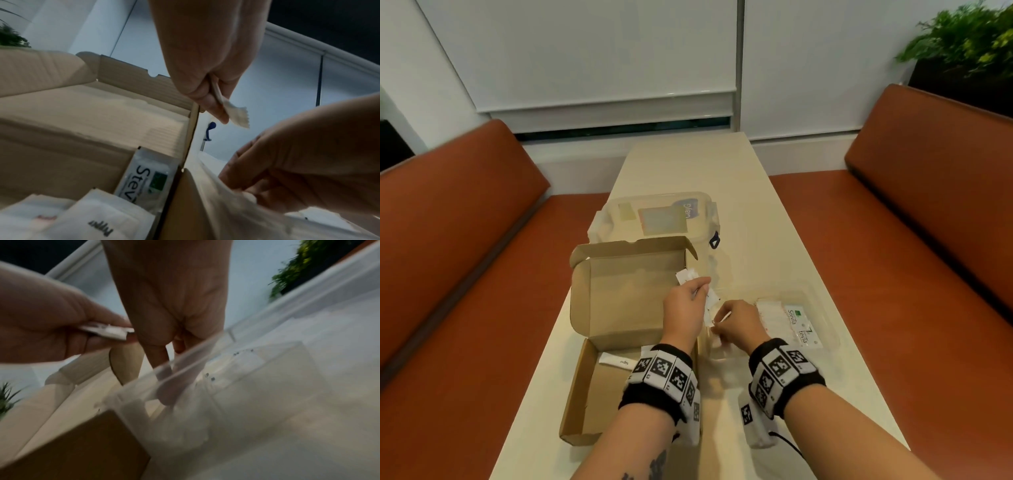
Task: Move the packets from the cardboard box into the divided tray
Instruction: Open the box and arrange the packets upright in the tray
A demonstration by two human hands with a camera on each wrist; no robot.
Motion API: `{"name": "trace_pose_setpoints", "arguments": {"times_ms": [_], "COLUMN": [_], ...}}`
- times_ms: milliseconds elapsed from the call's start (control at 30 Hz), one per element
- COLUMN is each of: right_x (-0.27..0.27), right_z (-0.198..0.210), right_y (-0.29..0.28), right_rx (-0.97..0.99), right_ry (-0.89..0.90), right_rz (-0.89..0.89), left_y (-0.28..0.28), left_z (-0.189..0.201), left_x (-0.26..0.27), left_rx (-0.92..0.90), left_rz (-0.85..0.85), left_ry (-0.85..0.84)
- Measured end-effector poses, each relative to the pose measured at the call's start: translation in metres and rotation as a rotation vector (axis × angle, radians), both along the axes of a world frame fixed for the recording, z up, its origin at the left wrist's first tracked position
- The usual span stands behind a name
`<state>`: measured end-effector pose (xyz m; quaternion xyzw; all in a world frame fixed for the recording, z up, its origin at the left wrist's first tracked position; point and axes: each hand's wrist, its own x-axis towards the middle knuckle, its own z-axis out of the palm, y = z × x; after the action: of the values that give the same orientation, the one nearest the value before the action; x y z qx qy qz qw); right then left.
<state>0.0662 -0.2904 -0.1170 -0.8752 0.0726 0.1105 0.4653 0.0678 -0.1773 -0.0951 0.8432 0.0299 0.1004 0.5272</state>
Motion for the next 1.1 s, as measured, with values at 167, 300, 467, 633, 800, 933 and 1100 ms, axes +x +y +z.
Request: {"name": "trace_pose_setpoints", "arguments": {"times_ms": [167,300,467,633,800,933,1100], "right_x": [0.004,0.008,0.008,0.007,0.008,0.005,0.003], "right_z": [0.001,0.002,-0.004,-0.004,0.016,0.029,0.030], "right_y": [0.006,-0.002,-0.007,-0.013,-0.027,-0.039,-0.058], "right_rx": [-0.216,-0.402,-0.586,-0.408,0.219,0.380,0.403], "right_ry": [-0.042,-0.074,-0.134,-0.156,-0.237,-0.169,-0.107], "right_rz": [0.125,0.262,0.335,0.238,-0.143,-0.054,-0.046], "left_y": [0.003,0.002,-0.001,-0.003,-0.006,-0.013,-0.029], "left_z": [0.000,0.000,0.001,-0.002,0.000,0.000,-0.001], "left_x": [0.000,-0.001,0.000,0.000,-0.005,-0.007,-0.013], "left_rx": [-0.002,-0.044,-0.059,-0.219,-0.246,-0.221,-0.278], "left_rz": [-0.003,-0.004,-0.035,-0.079,-0.142,-0.157,-0.132], "left_ry": [-0.025,-0.027,-0.008,0.118,0.141,0.119,0.145]}}
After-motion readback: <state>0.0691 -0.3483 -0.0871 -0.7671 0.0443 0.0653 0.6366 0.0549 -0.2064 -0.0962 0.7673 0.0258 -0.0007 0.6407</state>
